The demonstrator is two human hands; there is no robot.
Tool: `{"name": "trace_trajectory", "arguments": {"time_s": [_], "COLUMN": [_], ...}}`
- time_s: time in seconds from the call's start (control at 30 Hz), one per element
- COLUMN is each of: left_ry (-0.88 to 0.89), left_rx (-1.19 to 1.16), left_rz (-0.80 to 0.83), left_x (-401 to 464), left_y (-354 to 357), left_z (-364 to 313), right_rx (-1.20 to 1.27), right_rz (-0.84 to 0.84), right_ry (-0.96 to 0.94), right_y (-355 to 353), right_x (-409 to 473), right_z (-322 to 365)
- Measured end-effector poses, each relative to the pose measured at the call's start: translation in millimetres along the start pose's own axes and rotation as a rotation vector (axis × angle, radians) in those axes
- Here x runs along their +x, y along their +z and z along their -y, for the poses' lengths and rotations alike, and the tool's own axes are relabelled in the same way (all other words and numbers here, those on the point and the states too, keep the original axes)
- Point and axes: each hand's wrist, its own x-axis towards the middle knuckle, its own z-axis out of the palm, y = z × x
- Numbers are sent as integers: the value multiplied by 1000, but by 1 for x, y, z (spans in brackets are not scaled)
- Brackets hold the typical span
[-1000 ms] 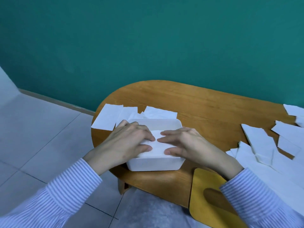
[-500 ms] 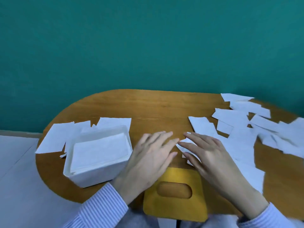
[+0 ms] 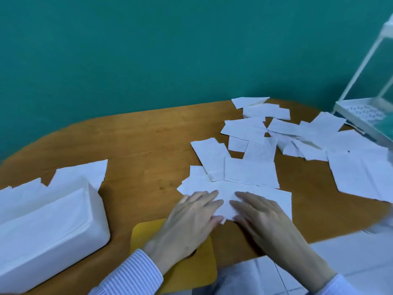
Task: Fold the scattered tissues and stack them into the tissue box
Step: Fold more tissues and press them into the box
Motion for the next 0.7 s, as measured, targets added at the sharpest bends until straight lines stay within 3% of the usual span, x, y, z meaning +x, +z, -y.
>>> {"name": "trace_trajectory", "arguments": {"time_s": [0.3, 0.47, 0.7], "left_ry": [106, 103, 138], "left_rx": [-125, -15, 24], "left_rz": [-14, -196, -177], "left_x": [0, 29, 69], "left_y": [-5, -17, -2], "left_z": [2, 16, 14], "right_rx": [94, 50, -30], "right_rz": [-58, -120, 24], "right_ry": [-27, -39, -34], "right_y": [-18, -29, -25], "right_x": [-2, 20, 40], "right_z": [-11, -23, -58]}}
